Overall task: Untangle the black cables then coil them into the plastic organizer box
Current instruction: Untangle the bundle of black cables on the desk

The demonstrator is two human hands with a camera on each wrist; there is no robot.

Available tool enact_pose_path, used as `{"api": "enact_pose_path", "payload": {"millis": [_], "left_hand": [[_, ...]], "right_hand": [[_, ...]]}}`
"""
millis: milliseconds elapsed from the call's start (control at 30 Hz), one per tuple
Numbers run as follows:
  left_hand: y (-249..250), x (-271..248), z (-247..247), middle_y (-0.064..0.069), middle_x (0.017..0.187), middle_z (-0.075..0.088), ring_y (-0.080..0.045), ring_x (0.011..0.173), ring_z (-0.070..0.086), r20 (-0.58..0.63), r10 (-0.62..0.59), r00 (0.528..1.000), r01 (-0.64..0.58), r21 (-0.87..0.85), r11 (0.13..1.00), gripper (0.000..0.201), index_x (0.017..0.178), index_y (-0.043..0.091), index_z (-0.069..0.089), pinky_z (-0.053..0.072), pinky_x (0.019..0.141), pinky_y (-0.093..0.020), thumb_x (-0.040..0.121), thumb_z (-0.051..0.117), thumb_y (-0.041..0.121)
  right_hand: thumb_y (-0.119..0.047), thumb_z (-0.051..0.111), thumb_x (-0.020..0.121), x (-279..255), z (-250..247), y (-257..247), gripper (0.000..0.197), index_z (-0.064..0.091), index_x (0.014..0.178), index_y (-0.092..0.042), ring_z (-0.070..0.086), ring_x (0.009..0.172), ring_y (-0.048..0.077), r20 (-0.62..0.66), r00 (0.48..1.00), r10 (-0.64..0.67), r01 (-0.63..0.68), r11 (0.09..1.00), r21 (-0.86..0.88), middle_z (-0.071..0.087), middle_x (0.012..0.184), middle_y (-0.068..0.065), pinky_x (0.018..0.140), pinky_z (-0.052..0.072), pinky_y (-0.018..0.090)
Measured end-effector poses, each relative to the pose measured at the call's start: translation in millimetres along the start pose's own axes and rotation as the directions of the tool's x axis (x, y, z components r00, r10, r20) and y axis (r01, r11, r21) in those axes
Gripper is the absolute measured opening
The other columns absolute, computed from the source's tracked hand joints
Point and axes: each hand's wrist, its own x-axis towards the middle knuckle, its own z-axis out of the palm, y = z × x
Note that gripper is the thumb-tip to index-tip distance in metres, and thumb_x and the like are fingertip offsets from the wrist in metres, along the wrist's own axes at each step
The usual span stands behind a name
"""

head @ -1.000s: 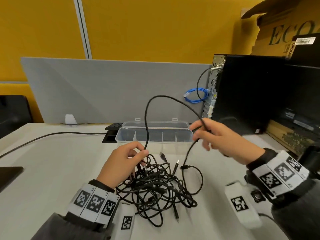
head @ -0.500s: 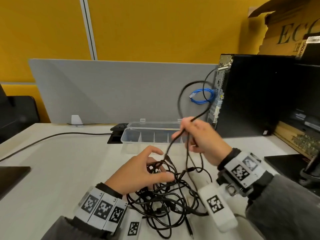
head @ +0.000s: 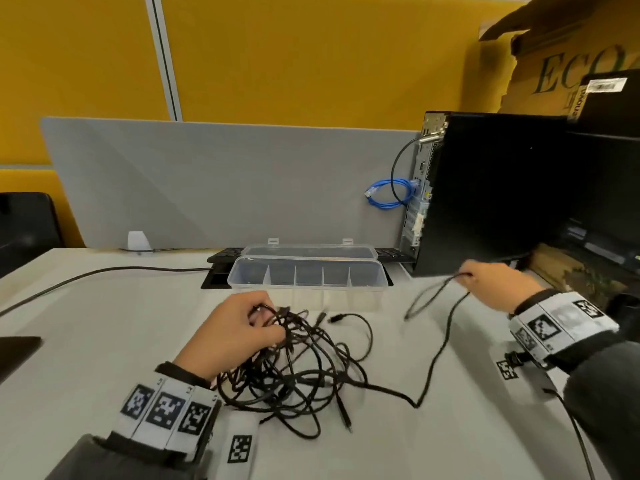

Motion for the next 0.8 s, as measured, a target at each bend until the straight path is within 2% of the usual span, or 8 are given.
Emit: {"api": "enact_pose_path", "payload": {"millis": [100,167,267,367,467,567,633,800], "left_hand": [[-4,4,0,0.006,0.054,0.033,-0.012,0.051,0.03,-0.078,-0.104,0.991,0.102,-0.031,0.994,0.017,0.069,0.01,0.053,0.028,0.053,-0.027,0.069,0.069,0.017],[-6,6,3,0.007,0.053,0.032,-0.011,0.05,0.03,-0.078,-0.136,0.988,0.134,-0.038,0.99,0.017,0.068,0.011,0.053,0.029,0.052,-0.026,0.073,0.068,0.014],[-7,7,6,0.006,0.055,0.034,-0.011,0.05,0.032,-0.083,-0.168,0.982,0.165,-0.033,0.986,0.017,0.068,0.013,0.052,0.032,0.053,-0.026,0.076,0.067,0.014],[-5,6,8,0.003,0.058,0.036,-0.013,0.052,0.036,-0.082,-0.19,0.978,0.188,-0.033,0.982,0.015,0.071,0.013,0.052,0.034,0.054,-0.027,0.078,0.065,0.015],[-2,6,11,0.003,0.059,0.036,-0.013,0.053,0.037,-0.108,-0.191,0.976,0.19,-0.022,0.982,0.022,0.067,0.016,0.046,0.033,0.053,-0.026,0.08,0.063,0.015],[0,5,12,0.002,0.06,0.039,-0.014,0.053,0.04,-0.104,-0.205,0.973,0.206,-0.003,0.979,0.017,0.073,0.014,0.047,0.036,0.047,-0.025,0.082,0.062,0.016],[2,4,10,0.0,0.061,0.042,-0.015,0.051,0.045,-0.088,-0.223,0.971,0.223,-0.014,0.975,0.013,0.08,0.011,0.05,0.041,0.042,-0.025,0.083,0.061,0.016],[3,7,8,-0.002,0.064,0.045,-0.015,0.053,0.043,-0.102,-0.244,0.964,0.229,-0.143,0.963,0.011,0.079,0.009,0.05,0.041,0.047,-0.026,0.086,0.056,0.014]], "right_hand": [[-0.048,0.043,0.094,-18,-2,-6,0.031,0.052,0.116,-0.029,0.05,0.063,0.005,0.219,0.976,-0.002,0.016,0.998,-0.06,0.057,0.099,-0.006,0.056,0.041,0.017],[-0.055,0.043,0.091,-29,-10,-16,0.04,0.05,0.124,-0.032,0.043,0.062,-0.002,0.231,0.973,-0.025,0.056,0.99,-0.131,0.056,0.113,-0.007,0.062,0.039,0.017],[-0.063,0.036,0.089,-42,-22,-41,0.044,0.049,0.122,-0.038,0.058,0.083,0.01,0.051,0.994,-0.096,0.107,0.94,-0.324,0.061,0.113,-0.005,0.071,0.045,0.022],[-0.068,0.03,0.082,-66,-33,-84,0.047,0.056,0.104,-0.035,0.058,0.074,0.008,-0.072,0.942,-0.329,0.323,0.943,-0.084,0.066,0.091,-0.007,0.066,0.044,0.021],[-0.067,0.038,0.08,-97,-31,-128,0.052,0.063,0.096,-0.024,0.058,0.061,0.007,0.247,0.741,-0.624,0.475,0.748,0.464,0.07,0.084,-0.008,0.061,0.045,0.019],[-0.042,0.052,0.091,-103,-14,-144,0.028,0.062,0.088,-0.017,0.045,0.039,0.011,0.457,0.47,-0.755,0.432,0.648,0.627,0.069,0.077,-0.003,0.041,0.039,0.017],[-0.035,0.047,0.096,-92,-17,-134,0.025,0.057,0.079,-0.02,0.038,0.032,0.009,0.42,0.504,-0.755,0.404,0.636,0.658,0.062,0.062,-0.002,0.035,0.033,0.016],[-0.028,0.041,0.097,-69,-46,-93,0.03,0.05,0.073,-0.013,0.035,0.037,0.006,0.026,0.76,-0.649,0.47,0.576,0.669,0.042,0.05,-0.008,0.039,0.034,0.017]]}}
